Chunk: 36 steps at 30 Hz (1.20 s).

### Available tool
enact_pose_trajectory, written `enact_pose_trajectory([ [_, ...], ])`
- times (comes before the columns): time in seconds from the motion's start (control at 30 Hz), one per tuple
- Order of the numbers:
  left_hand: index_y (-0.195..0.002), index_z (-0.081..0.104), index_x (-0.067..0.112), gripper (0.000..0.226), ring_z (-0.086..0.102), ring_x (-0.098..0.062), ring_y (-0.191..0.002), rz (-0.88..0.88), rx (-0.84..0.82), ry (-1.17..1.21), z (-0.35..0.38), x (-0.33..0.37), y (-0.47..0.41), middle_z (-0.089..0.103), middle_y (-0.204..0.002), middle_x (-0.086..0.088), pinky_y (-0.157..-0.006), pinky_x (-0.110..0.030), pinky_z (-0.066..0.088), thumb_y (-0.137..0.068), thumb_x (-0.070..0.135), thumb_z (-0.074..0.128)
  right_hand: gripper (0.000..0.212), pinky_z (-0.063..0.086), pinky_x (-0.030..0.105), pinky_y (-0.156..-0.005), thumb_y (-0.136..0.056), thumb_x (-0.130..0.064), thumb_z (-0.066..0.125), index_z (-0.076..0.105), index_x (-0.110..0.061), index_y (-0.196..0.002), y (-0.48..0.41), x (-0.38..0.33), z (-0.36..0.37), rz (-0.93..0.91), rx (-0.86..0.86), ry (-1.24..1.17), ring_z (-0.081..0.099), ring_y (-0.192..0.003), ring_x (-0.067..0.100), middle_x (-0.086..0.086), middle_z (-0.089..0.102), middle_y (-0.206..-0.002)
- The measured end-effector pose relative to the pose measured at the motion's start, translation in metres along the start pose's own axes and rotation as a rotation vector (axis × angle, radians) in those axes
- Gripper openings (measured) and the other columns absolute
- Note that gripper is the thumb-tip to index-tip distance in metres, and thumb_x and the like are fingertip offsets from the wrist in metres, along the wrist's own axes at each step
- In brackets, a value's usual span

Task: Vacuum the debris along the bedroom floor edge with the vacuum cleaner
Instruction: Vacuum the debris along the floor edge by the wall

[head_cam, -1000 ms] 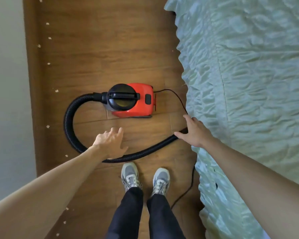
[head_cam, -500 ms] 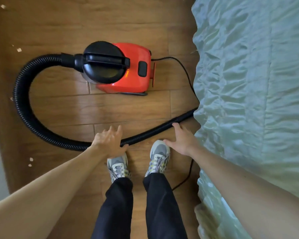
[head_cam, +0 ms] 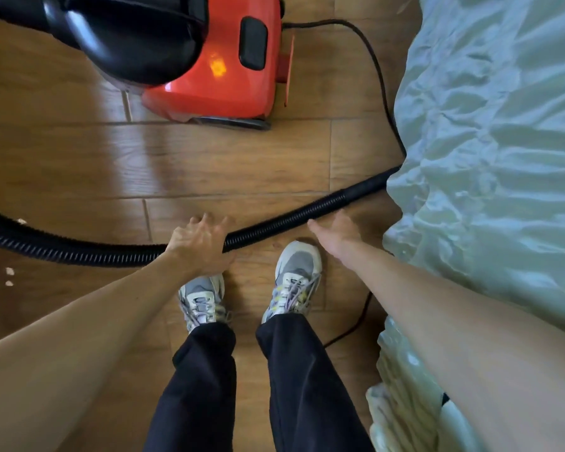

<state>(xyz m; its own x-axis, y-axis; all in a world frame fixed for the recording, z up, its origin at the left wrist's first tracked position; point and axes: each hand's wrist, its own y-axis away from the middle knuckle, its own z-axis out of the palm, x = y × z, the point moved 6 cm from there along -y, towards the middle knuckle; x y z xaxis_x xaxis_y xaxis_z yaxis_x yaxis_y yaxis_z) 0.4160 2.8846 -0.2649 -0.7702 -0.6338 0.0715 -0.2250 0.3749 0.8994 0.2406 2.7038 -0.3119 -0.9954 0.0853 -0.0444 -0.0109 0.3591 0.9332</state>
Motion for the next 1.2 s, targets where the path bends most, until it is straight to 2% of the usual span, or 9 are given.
enact_pose_trajectory([
  [0.17, -0.14, 0.04, 0.027, 0.058, 0.051, -0.034, -0.116, 0.008, -0.012, 0.052, 0.019, 0.007, -0.024, 0.051, -0.123, -0.009, -0.083, -0.047, 0.049, -0.088, 0.045, 0.057, 0.061, 0.056, 0.041, -0.085, -0.087, -0.05, 0.066, 0.047, -0.013, -0.132, -0.031, 0.004, 0.019, 0.21, 0.022, -0.462, 0.061, -0.109, 0.027, 0.005, 0.059, -0.125],
  [0.3, -0.14, 0.039, 0.024, 0.054, 0.057, -0.033, -0.112, 0.017, -0.037, 0.025, 0.035, 0.012, -0.04, 0.055, -0.124, -0.008, -0.079, -0.042, 0.049, -0.092, 0.042, 0.057, 0.052, 0.058, 0.043, -0.085, -0.088, -0.043, 0.068, 0.049, -0.012, -0.126, -0.05, 0.002, 0.027, 0.266, 0.099, -0.605, 0.066, -0.097, 0.027, 0.005, 0.063, -0.117],
  [0.47, -0.138, 0.038, 0.027, 0.051, 0.063, -0.03, -0.104, 0.023, -0.086, -0.037, 0.042, 0.008, -0.035, 0.06, -0.119, -0.008, -0.07, -0.036, 0.044, -0.093, 0.037, 0.059, 0.032, 0.055, 0.03, -0.063, -0.091, -0.022, 0.069, 0.053, -0.009, -0.115, -0.036, 0.0, 0.04, 0.316, 0.025, -0.735, 0.066, -0.074, 0.018, 0.007, 0.067, -0.101],
  [0.67, -0.134, 0.041, 0.028, 0.046, 0.063, -0.027, -0.102, 0.005, -0.183, -0.038, 0.027, -0.03, 0.024, 0.06, -0.116, -0.004, -0.072, -0.037, 0.048, -0.091, 0.023, 0.058, 0.03, 0.059, 0.031, -0.073, -0.089, -0.021, 0.07, 0.057, -0.009, -0.114, 0.021, -0.019, 0.061, 0.36, -0.109, -0.726, 0.069, -0.095, 0.023, 0.01, 0.069, -0.109],
  [0.8, -0.141, 0.034, 0.032, 0.062, 0.063, -0.026, -0.107, -0.024, -0.263, -0.041, 0.018, -0.043, 0.068, 0.061, -0.12, -0.002, -0.074, -0.035, 0.05, -0.088, 0.012, 0.059, 0.046, 0.056, 0.029, -0.063, -0.087, -0.024, 0.074, 0.049, -0.018, -0.125, 0.072, -0.053, 0.069, 0.319, -0.172, -0.757, 0.063, -0.089, 0.019, 0.005, 0.064, -0.112],
  [0.9, -0.139, 0.032, 0.025, 0.067, 0.061, -0.028, -0.112, -0.048, -0.29, 0.007, 0.012, -0.046, 0.095, 0.059, -0.123, -0.003, -0.089, -0.049, 0.054, -0.083, 0.005, 0.063, 0.058, 0.055, 0.038, -0.082, -0.088, -0.025, 0.072, 0.036, -0.026, -0.135, 0.105, -0.076, 0.062, 0.206, -0.111, -0.707, 0.062, -0.101, 0.024, 0.003, 0.061, -0.118],
  [1.03, -0.138, 0.033, 0.021, 0.063, 0.062, -0.028, -0.11, -0.048, -0.228, 0.109, -0.009, -0.048, 0.126, 0.058, -0.121, -0.005, -0.089, -0.041, 0.052, -0.084, 0.001, 0.057, 0.085, 0.042, 0.047, -0.107, -0.089, -0.034, 0.07, 0.016, -0.029, -0.154, 0.15, -0.101, 0.034, 0.072, 0.022, -0.581, 0.057, -0.12, 0.029, -0.003, 0.053, -0.134],
  [1.1, -0.136, 0.033, 0.022, 0.063, 0.063, -0.028, -0.107, -0.041, -0.179, 0.17, -0.019, -0.048, 0.14, 0.058, -0.118, -0.004, -0.086, -0.04, 0.053, -0.082, 0.003, 0.058, 0.075, 0.042, 0.047, -0.106, -0.089, -0.035, 0.07, 0.026, -0.022, -0.148, 0.171, -0.112, 0.022, 0.018, 0.074, -0.555, 0.056, -0.122, 0.028, -0.003, 0.055, -0.135],
  [1.2, -0.137, 0.031, 0.025, 0.061, 0.058, -0.029, -0.11, -0.024, -0.095, 0.265, -0.033, -0.049, 0.16, 0.053, -0.119, -0.006, -0.088, -0.042, 0.053, -0.085, 0.016, 0.061, 0.05, 0.044, 0.043, -0.094, -0.089, -0.032, 0.07, 0.04, -0.015, -0.125, 0.204, -0.131, 0.009, -0.103, 0.138, -0.537, 0.061, -0.11, 0.026, 0.0, 0.064, -0.111],
])
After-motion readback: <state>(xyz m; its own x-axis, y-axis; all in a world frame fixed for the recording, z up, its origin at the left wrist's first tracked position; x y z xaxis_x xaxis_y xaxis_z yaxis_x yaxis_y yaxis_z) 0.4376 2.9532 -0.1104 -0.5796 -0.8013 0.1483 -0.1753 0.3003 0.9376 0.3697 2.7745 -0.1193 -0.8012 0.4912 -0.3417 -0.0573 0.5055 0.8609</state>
